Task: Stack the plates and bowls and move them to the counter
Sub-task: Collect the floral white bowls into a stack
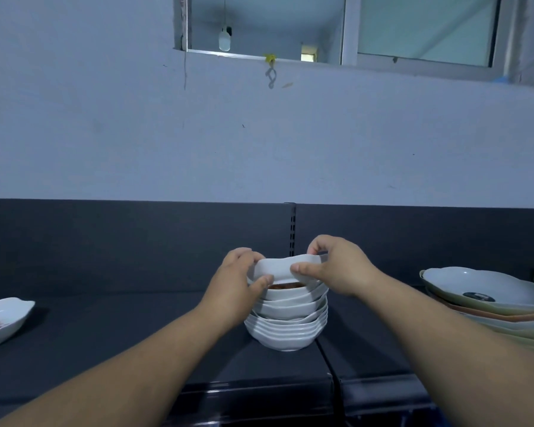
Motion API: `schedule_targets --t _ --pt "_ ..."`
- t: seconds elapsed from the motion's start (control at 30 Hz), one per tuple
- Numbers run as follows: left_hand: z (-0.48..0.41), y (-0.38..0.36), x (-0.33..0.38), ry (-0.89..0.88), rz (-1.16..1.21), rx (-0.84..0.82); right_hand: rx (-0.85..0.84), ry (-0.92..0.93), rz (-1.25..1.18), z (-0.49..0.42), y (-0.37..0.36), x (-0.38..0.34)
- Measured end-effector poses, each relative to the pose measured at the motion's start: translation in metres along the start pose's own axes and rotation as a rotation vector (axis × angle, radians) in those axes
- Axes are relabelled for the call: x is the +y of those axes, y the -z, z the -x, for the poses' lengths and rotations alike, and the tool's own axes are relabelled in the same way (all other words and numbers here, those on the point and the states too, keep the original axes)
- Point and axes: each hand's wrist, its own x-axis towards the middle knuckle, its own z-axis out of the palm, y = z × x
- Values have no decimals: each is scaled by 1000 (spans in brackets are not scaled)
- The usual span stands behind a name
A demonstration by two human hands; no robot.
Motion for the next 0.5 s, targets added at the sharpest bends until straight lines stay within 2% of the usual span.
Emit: schedule_targets --t 0.5 --pt "4 -3 -14 -10 53 -110 52 -28 1 2 -7 -8"
